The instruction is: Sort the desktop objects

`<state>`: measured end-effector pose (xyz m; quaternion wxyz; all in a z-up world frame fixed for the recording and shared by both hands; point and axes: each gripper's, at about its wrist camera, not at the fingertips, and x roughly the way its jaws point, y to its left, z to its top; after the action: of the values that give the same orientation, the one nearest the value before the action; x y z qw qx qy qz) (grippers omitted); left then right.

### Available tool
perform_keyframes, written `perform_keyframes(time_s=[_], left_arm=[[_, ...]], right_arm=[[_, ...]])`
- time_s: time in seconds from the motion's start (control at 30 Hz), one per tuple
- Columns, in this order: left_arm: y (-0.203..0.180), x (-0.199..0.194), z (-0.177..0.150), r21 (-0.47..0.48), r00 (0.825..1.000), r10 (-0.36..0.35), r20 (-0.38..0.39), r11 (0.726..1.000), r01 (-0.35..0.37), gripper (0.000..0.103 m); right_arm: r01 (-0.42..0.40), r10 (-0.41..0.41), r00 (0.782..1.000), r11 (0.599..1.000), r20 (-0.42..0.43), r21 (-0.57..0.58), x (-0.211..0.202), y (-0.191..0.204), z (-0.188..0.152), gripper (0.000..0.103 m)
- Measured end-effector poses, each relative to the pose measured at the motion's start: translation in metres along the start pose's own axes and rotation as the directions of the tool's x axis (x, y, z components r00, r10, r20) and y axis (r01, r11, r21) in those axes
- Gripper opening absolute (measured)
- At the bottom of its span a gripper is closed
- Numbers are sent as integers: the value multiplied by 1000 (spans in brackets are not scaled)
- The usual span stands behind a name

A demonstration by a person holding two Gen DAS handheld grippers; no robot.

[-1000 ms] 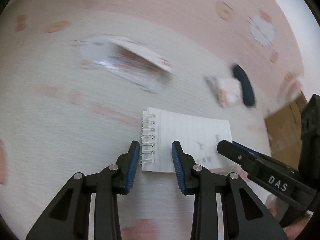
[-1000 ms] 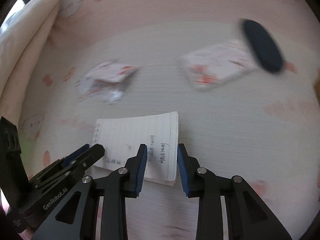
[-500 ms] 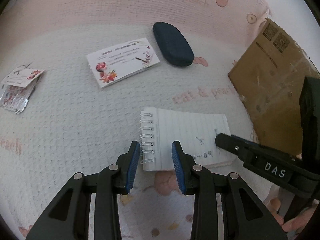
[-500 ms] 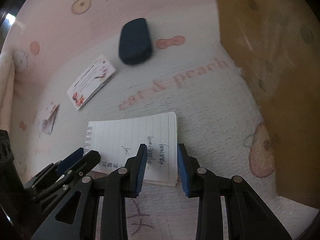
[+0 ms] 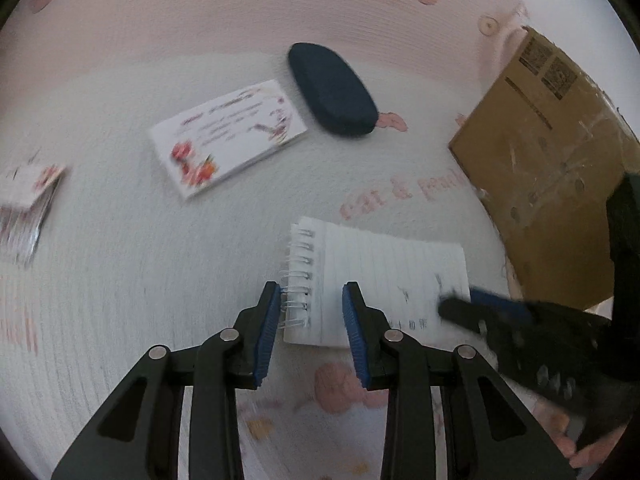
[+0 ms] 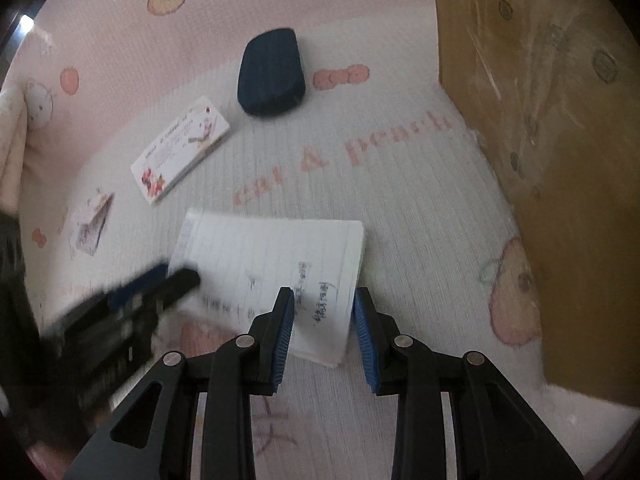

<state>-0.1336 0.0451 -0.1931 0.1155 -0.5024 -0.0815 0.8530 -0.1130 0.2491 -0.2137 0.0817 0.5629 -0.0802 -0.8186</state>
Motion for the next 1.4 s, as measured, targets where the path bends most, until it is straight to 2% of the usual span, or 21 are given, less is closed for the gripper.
perform_keyframes(time_s=[0.17,0.27,0.43,0.63,0.7,0.77,0.8,0.9,0.93,1.1,1.27,1.4], left_arm=[[-1,18,30,42,999,-49,-18,998,50,24],[-12,29,46,96,997,-65,-31,993,68,17],[-19,32,50,112,998,-60,-20,992,62,16],[-3,15,43,11,998,-53,25,999,52,20],[4,9,38,-22,998,-45,31,999,46,38],[11,2,34,-56,999,-37,37,998,39,46],[14,-1,31,-68,999,-37,37,997,39,47],[18,-7,21,-105,998,-59,14,993,60,53],[18,-8,18,-118,998,-70,7,991,71,53],[24,-9,3,-201,993,-117,-3,973,114,54],[28,-4,-11,-306,982,-189,-6,935,178,54],[21,-3,-18,-338,974,-225,5,917,213,53]], right_arm=[[23,-27,997,999,-75,-42,-7,14,-19,28],[-7,-2,992,998,-130,-65,-6,27,-31,24],[11,-25,992,994,-124,-111,-8,37,-39,24],[21,-34,992,994,-120,-104,-20,27,-37,24],[34,-45,993,994,-108,-106,-26,23,-36,25],[54,-64,994,993,-89,-108,-34,17,-33,25],[62,-71,994,992,-77,-111,-38,15,-32,26],[78,-85,995,990,-56,-118,-40,11,-26,44],[75,-82,995,990,-54,-116,-40,8,-22,47],[48,-51,998,991,-24,-124,-36,-2,-3,47],[11,-14,1000,989,-17,-149,-15,-1,17,47],[-83,82,996,996,-26,-41,2,-16,20,47]])
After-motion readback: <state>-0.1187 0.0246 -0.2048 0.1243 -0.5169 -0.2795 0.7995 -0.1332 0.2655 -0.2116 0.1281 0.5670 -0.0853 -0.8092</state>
